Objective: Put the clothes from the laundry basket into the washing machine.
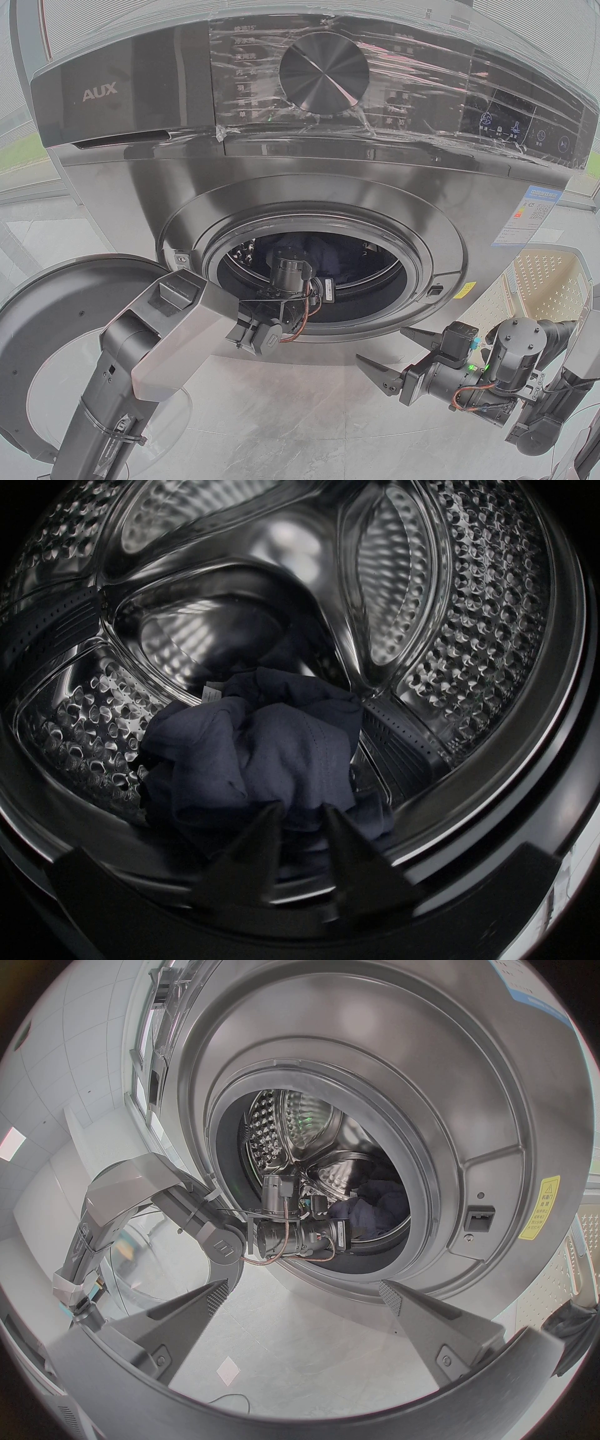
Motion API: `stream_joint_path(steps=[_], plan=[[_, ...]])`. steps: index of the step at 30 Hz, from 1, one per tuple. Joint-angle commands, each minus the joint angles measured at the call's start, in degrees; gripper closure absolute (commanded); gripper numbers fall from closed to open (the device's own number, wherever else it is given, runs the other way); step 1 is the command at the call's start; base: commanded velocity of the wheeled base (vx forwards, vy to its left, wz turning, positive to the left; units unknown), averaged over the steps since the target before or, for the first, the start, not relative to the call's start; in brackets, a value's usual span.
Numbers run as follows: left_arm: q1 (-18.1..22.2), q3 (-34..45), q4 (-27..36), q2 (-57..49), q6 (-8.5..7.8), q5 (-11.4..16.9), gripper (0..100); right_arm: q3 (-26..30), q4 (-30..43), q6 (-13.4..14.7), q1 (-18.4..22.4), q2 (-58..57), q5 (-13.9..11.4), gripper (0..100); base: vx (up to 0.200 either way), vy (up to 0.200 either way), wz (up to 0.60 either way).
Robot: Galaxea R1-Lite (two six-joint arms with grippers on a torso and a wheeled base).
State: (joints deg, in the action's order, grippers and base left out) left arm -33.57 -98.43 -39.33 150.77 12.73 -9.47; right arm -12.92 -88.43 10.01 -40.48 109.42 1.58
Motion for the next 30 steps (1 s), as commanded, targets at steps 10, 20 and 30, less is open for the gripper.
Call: stream_joint_path(steps=[10, 20, 30], plan=[[2.2, -16.2, -6.3, 5.9, 3.53, -4.2, 100, 0.0, 0.0, 0.0, 0.0, 0.1, 0.0, 0, 0.000, 0.000, 0.00], [2.8, -16.2, -8.8, 6.3, 3.36, -4.2, 100, 0.0, -0.1, 0.1, -0.2, 0.5, 0.0, 0, 0.000, 0.000, 0.00], [1.1, -16.2, -7.6, 5.1, 4.94, -4.2, 0, 0.1, -0.1, 0.1, -0.2, 0.5, 0.0, 0, 0.000, 0.000, 0.00]])
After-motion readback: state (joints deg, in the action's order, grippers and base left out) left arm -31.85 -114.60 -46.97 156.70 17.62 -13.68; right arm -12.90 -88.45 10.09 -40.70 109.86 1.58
